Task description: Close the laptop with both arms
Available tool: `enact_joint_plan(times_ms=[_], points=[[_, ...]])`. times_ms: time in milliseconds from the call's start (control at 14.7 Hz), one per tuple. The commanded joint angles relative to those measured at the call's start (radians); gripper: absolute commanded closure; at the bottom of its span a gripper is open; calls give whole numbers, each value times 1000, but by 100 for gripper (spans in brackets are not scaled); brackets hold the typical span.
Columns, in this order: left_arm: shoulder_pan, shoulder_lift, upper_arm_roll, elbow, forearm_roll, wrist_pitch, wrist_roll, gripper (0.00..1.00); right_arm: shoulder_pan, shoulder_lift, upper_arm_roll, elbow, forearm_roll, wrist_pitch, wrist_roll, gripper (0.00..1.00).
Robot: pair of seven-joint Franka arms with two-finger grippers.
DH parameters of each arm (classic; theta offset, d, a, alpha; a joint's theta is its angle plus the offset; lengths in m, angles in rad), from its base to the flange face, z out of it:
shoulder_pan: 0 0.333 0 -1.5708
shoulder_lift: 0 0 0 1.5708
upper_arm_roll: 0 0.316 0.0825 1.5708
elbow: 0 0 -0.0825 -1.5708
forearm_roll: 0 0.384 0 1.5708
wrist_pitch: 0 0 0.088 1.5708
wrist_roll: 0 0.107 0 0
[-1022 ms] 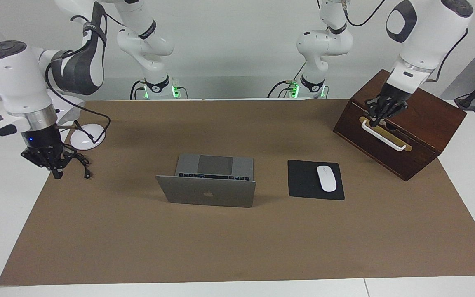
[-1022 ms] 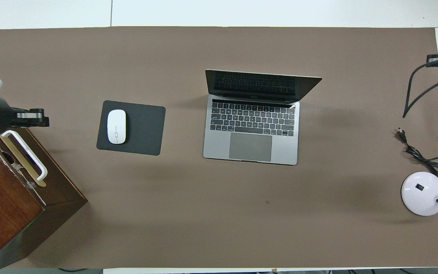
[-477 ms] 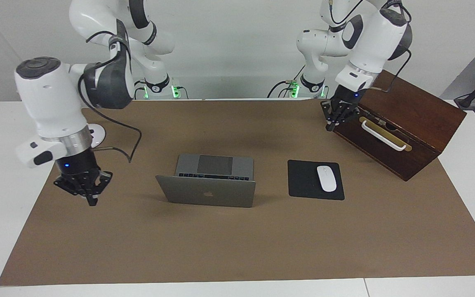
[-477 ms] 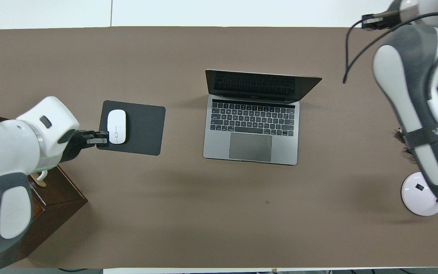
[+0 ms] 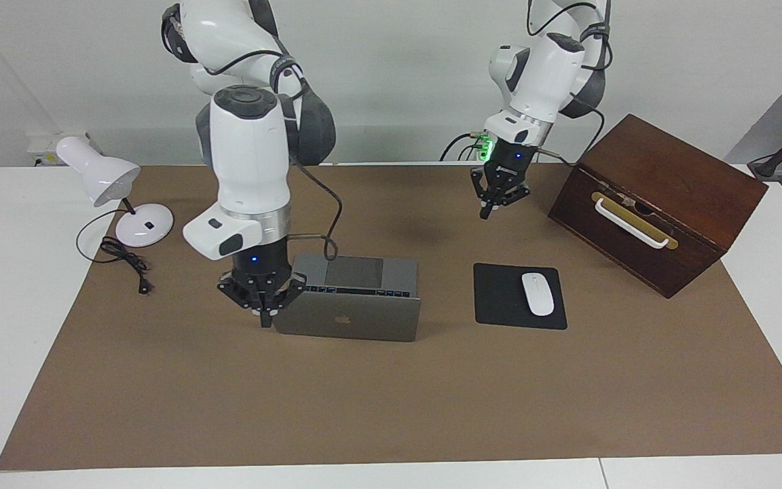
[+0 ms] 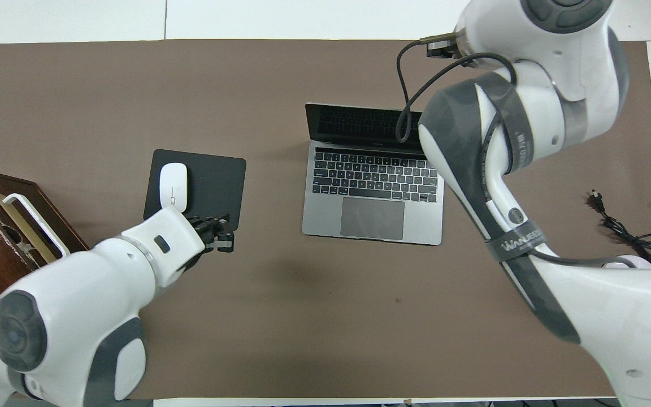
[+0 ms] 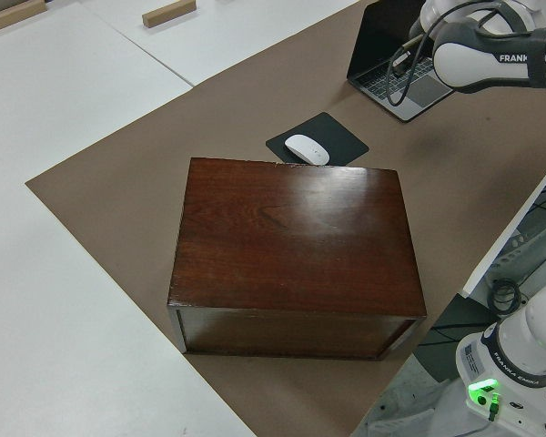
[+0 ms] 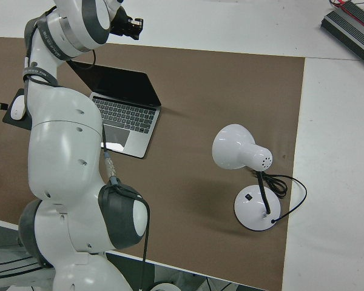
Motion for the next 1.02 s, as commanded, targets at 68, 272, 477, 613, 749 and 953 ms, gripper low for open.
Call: enact_joint_plan(times_ms=[68,272,477,613,749,953], points=[[-117,82,14,-61,-58,226,-2,100,55,8,-3,7,-58,-20,156,100],[-186,181,14,-67,-83,393,-2,100,101,10,2,-5,-93,-17,262,100],[-220,242,14,-67,-83,501,-3,100,122,13,3,-14,-102,-5,281,100],[-220,252,14,-67,-83,523,-3,100,127,13,5,-27,-102,23,281,100],[-218,271,14,-61,-81,552,-2,100,120,13,5,-40,-101,54,279,100],[-218,339,14,-47,-77,653,-2,100,110,15,6,-67,-102,89,275,100]])
